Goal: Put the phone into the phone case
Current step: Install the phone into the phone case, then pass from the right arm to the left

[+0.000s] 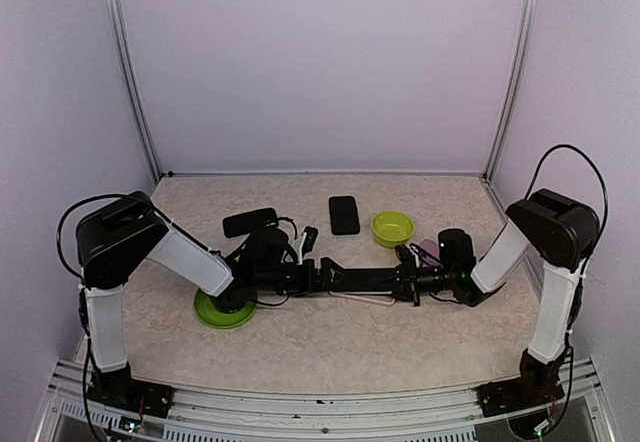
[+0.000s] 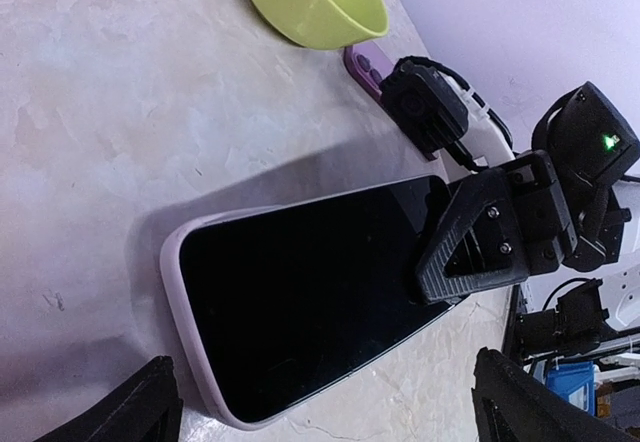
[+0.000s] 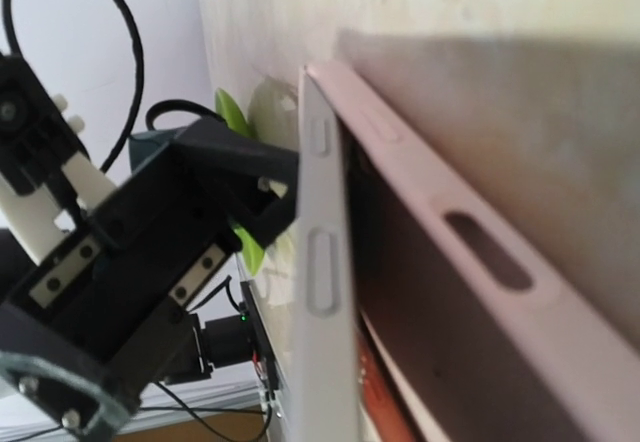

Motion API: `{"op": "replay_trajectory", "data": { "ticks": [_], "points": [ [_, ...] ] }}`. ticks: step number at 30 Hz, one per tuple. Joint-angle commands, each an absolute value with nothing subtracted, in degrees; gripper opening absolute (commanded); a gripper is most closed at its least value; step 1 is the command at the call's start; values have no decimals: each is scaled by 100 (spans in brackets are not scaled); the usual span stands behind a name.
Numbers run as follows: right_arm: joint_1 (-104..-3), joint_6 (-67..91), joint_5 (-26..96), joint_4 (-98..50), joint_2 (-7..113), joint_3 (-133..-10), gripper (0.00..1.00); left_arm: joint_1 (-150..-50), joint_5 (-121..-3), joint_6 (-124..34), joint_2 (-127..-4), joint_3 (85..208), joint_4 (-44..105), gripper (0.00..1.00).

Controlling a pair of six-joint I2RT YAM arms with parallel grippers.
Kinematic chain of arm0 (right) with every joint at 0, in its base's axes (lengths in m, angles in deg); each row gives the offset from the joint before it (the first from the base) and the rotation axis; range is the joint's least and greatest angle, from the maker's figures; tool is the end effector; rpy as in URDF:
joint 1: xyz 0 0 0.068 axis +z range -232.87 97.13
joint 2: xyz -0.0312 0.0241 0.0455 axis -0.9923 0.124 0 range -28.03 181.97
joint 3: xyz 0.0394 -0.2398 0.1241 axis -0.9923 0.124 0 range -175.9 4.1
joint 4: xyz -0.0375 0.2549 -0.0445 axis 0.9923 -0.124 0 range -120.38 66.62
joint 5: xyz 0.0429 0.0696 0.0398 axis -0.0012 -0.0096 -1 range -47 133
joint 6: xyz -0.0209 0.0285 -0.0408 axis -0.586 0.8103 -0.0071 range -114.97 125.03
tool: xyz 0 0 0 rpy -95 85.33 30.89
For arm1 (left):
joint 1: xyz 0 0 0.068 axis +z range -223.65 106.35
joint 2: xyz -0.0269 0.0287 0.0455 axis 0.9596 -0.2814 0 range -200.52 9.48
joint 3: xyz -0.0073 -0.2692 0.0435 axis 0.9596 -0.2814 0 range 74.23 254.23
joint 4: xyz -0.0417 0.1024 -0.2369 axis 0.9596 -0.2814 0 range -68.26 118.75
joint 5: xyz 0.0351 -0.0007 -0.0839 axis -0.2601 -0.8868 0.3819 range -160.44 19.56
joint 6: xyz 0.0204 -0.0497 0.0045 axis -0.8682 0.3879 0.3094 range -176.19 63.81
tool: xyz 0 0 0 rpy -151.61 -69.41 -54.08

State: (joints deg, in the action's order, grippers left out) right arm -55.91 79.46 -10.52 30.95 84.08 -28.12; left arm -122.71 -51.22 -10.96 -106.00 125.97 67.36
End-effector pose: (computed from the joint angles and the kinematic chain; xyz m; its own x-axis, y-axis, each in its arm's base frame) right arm 0.2610 0.1649 0.0864 -0.9857 0.1411 0.0921 0.1246 0.2425 0.9621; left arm 0.2489 -0.3047 0.1131 -0.8410 -0.0536 -0.5384 0.4423 0.5050 -0.7411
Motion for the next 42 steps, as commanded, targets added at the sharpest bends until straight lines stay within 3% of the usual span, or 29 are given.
{"op": "replay_trajectory", "data": {
  "ticks": [1, 14, 27, 42],
  "points": [
    [-5529, 7598, -1162, 3160, 7939, -2741, 0, -12201, -4983, -1076, -10394, 12560, 6698, 99],
    [-5507, 6568, -1104, 3057, 7250, -2516, 0, -12182, -4436, -972, -10322, 12725, 6844, 99],
    [-5117, 5583, -1038, 2312, 6965, -2771, 0, -12299, -3466, -768, -10189, 12845, 7521, 87],
    [-5018, 5617, -1487, 2704, 7078, -2740, 0, -12375, -2941, -374, -10191, 12637, 8524, 63]
  ]
}}
